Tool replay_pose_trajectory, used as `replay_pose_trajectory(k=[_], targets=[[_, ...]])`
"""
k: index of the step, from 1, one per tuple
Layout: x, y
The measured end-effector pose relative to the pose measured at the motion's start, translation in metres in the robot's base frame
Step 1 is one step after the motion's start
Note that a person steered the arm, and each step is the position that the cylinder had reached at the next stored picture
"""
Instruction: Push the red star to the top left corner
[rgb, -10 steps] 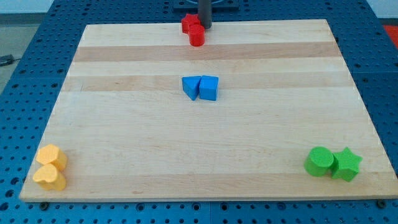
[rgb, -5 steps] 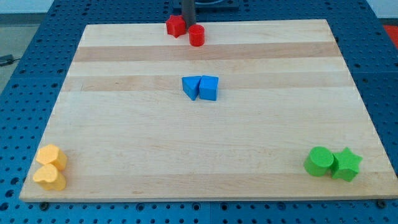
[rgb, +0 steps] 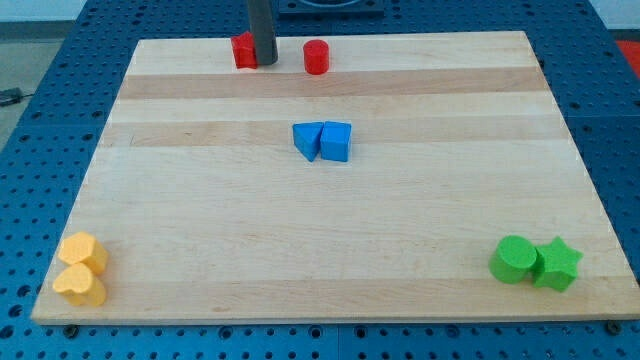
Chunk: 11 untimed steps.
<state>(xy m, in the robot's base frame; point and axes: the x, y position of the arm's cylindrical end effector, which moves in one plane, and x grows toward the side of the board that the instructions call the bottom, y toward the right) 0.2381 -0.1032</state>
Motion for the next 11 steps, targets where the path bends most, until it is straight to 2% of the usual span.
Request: replay_pose_trajectory(k=[2,7,9,11], targets=[[-0.008,-0.037],[-0.044,-0.051],[-0.039,-0.087],[-0.036,-0.094]])
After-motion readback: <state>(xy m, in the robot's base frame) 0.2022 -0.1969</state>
